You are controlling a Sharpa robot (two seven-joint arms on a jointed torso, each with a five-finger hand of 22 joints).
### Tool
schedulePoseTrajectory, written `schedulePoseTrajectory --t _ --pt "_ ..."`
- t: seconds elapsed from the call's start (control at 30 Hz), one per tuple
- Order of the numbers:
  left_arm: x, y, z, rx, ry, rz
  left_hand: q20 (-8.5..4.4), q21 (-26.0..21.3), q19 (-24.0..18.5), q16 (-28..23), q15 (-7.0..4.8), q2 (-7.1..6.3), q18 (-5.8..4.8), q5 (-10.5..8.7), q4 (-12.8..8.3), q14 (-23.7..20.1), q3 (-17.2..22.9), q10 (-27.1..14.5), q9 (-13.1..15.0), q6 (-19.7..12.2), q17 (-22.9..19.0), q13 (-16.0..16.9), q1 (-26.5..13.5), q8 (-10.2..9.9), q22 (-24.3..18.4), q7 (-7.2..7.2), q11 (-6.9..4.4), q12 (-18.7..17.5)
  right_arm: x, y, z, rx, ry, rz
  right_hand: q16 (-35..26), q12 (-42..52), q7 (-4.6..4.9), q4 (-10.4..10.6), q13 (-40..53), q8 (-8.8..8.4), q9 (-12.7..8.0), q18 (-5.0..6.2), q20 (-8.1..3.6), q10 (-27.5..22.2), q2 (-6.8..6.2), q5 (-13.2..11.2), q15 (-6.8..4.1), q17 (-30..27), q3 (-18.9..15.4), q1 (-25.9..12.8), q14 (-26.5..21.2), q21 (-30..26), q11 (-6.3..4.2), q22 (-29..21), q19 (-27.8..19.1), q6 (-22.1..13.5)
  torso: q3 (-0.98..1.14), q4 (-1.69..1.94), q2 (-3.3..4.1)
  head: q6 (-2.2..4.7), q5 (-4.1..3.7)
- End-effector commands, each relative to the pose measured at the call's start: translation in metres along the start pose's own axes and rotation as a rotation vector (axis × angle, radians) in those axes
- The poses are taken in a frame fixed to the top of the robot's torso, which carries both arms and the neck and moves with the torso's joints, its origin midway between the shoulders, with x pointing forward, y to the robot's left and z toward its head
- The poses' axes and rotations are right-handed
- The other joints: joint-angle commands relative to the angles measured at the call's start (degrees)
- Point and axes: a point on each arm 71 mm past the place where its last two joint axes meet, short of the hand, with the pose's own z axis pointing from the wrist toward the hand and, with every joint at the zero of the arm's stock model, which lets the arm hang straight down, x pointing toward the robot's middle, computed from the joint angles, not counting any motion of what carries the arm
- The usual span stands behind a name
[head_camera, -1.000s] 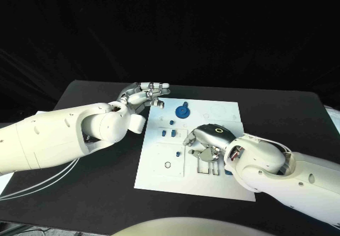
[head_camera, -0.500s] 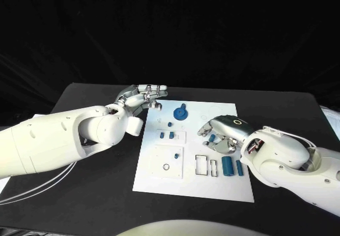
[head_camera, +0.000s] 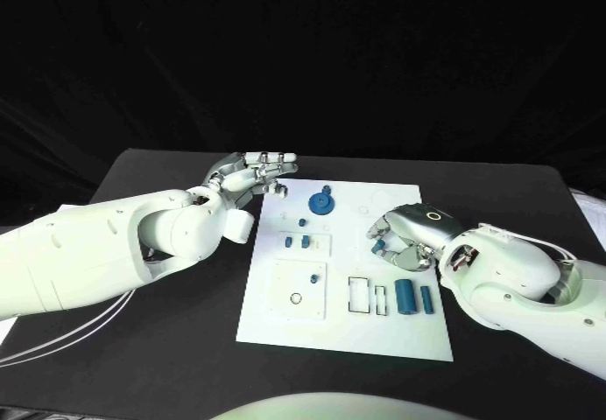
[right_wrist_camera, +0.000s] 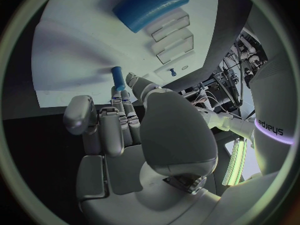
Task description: Assemble the parts on the task board
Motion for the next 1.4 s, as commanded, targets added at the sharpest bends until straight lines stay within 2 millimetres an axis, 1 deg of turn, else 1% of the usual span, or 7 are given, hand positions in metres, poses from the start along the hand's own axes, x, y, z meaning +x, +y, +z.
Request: schedulePoseTrajectory --t 0.03,0.2,0.53,0.8,1.1,1.23,1.4 --pt "0.003 -0.0007 0.0001 0.01 0.025 -0.007 0.14 -0.3 -0.3 0.19 -0.09 0.57 1.08 -0.06 -0.28 -0.44 0.1 -0.28 -0.04 -0.4 -0.09 -0.06 -0.07 -0.19 -0.09 0.1 0.01 0.38 0.0 -0.001 0.0009 0.009 0.002 -0.04 -0.27 0.14 -0.44 0.07 0.05 0.05 -0.09 0.44 0.06 -0.29 -0.17 -0.26 0.36 -0.08 -0.36 -0.05 2.74 -0.21 -0.03 -0.05 -0.39 -0.13 -0.02 -0.03 0.01 0.06 -0.11" --pt "0.0032 -0.0006 0.0001 0.008 0.028 -0.008 0.14 -0.3 -0.3 0.19 -0.09 0.57 1.08 -0.06 -0.28 -0.44 0.1 -0.28 -0.04 -0.4 -0.09 -0.06 -0.07 -0.19 -0.09 0.1 0.01 0.38 0.0009 -0.0035 0.0017 0.018 0.015 -0.047 -0.29 0.31 -0.63 0.23 0.09 0.14 -0.1 0.44 -0.01 -0.13 0.21 -0.24 0.33 -0.1 -0.45 -0.01 2.75 -0.29 -0.04 -0.12 -0.37 0.1 -0.06 0.0 -0.04 0.13 -0.24" --pt "0.0033 -0.0005 -0.0001 0.006 0.03 -0.009 0.14 -0.3 -0.3 0.19 -0.09 0.57 1.08 -0.06 -0.28 -0.44 0.1 -0.28 -0.04 -0.4 -0.09 -0.06 -0.07 -0.19 -0.09 0.1 0.01 0.38 0.0035 -0.0047 0.0037 0.021 0.044 -0.051 -0.29 1.16 -1.03 0.58 0.17 0.52 0.03 0.42 -0.12 1.3 0.91 -0.15 0.17 -0.12 -0.68 0.11 2.8 -0.41 -0.2 -0.19 -0.23 1.47 -0.04 0.01 -0.03 0.14 -0.31" --pt "0.0033 -0.0005 -0.0002 0.006 0.031 -0.009 0.14 -0.3 -0.3 0.19 -0.09 0.57 1.08 -0.06 -0.28 -0.44 0.1 -0.28 -0.04 -0.4 -0.09 -0.06 -0.07 -0.19 -0.09 0.1 0.01 0.38 0.0043 -0.0022 0.0061 0.009 0.048 -0.048 -0.07 2.72 -1.18 1.18 0.2 1.51 0.58 0.32 -0.62 5.28 2.27 -0.63 -0.68 0.15 0.04 0.5 2.93 -0.18 -1.27 0.22 0.34 4.9 -0.04 0.0 0.01 0.07 -0.35" --pt "0.003 -0.0005 -0.0001 0.004 0.031 -0.009 0.14 -0.3 -0.3 0.19 -0.09 0.57 1.08 -0.06 -0.28 -0.44 0.1 -0.28 -0.04 -0.4 -0.09 -0.06 -0.07 -0.19 -0.09 0.1 0.01 0.38 0.0034 -0.0005 0.0078 0.004 0.029 -0.04 0.12 2.95 -1.39 1.75 0.21 1.68 0.79 0.19 -0.95 6.9 2.76 -1.16 -1.13 0.4 0.22 0.33 3.02 0.13 -1.73 0.71 0.8 6.11 -0.04 0.05 0.01 0.0 -0.4" --pt "0.003 -0.0004 -0.0001 0.004 0.031 -0.009 0.14 -0.3 -0.3 0.19 -0.09 0.57 1.08 -0.06 -0.28 -0.44 0.1 -0.28 -0.04 -0.4 -0.09 -0.06 -0.07 -0.19 -0.09 0.1 0.01 0.38 0.0019 -0.0013 0.0082 0.012 0.007 -0.035 0.31 3.12 -1.61 1.98 0.29 1.94 1.01 0.11 -1.17 7.97 3.5 -1.38 -1.39 0.66 0.52 0.55 3.1 0.39 -2.07 1.1 1.13 7.0 -0.03 -0.01 -0.03 -0.02 -0.35" --pt "0.003 -0.0003 0.0001 0.003 0.032 -0.009 0.14 -0.3 -0.3 0.19 -0.09 0.57 1.08 -0.06 -0.28 -0.44 0.1 -0.28 -0.04 -0.4 -0.09 -0.06 -0.07 -0.19 -0.09 0.1 0.01 0.38 -0.0017 -0.0009 0.0069 0.016 -0.035 -0.022 0.55 3.08 -1.74 1.8 0.35 2.18 1.32 -0.05 -1.48 9.16 4.41 -2.5 -1.7 0.96 1.2 1.37 3.21 0.87 -2.37 1.8 1.67 7.81 0.0 0.03 -0.06 -0.01 -0.4"
